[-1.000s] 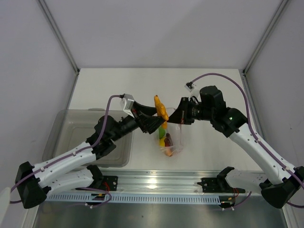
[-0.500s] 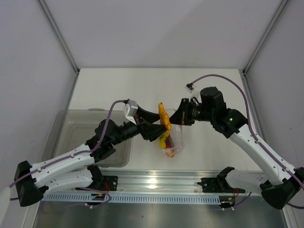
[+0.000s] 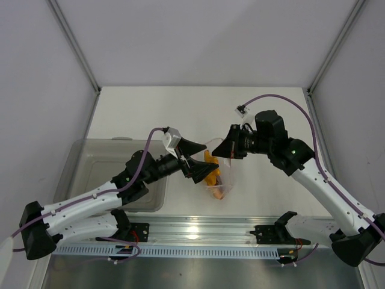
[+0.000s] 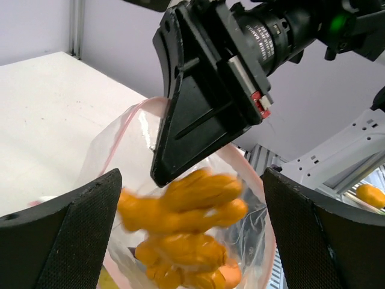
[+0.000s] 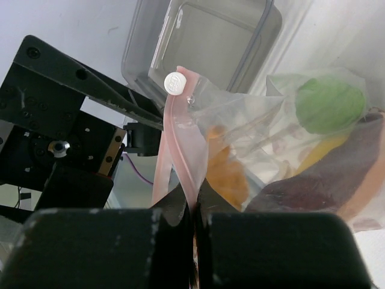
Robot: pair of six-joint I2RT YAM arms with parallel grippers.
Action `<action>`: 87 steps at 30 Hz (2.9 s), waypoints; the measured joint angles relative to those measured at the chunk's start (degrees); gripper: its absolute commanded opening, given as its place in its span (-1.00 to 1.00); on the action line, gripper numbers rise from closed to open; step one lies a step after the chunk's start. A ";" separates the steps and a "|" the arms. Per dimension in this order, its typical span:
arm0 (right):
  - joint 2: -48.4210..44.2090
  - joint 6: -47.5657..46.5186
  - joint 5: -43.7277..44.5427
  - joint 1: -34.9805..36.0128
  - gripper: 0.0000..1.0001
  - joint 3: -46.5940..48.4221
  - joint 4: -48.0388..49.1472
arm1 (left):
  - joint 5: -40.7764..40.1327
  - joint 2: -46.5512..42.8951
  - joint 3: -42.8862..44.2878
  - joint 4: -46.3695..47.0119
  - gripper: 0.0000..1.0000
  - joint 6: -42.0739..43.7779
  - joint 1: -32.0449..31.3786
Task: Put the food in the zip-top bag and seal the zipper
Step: Place the fake vegetable in the zipper food storage bag, then adjust the zipper food storage bag at the center of the board.
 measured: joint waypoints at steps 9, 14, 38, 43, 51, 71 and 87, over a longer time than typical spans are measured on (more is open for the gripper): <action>-1.18 0.00 -0.02 -0.17 -0.99 -0.15 0.04 | -3.04 -3.39 -0.46 -2.10 0.99 0.17 -0.09; -1.18 0.00 -0.04 -0.28 -0.99 -0.68 0.00 | -7.04 -8.50 -0.46 -5.57 0.99 -0.02 -0.11; -1.22 -0.59 1.16 0.76 -0.98 -0.85 -0.85 | -13.84 -6.54 2.34 -29.55 0.58 -13.16 -0.15; -1.33 -0.72 2.10 2.19 -0.98 -1.33 -1.31 | -11.50 -5.44 2.95 -29.62 0.20 -14.10 -0.15; -1.33 -1.90 3.50 4.57 -0.58 -1.57 -2.12 | -8.63 -1.16 4.98 -31.61 -0.64 -14.05 0.02; -5.03 -11.19 2.34 5.33 -0.14 -1.07 -7.52 | 9.57 -1.66 7.26 -34.27 -0.99 -6.43 12.33; 0.57 -18.27 7.21 5.38 -0.14 6.25 -8.70 | 26.91 -2.19 20.57 -39.58 -0.99 3.10 20.59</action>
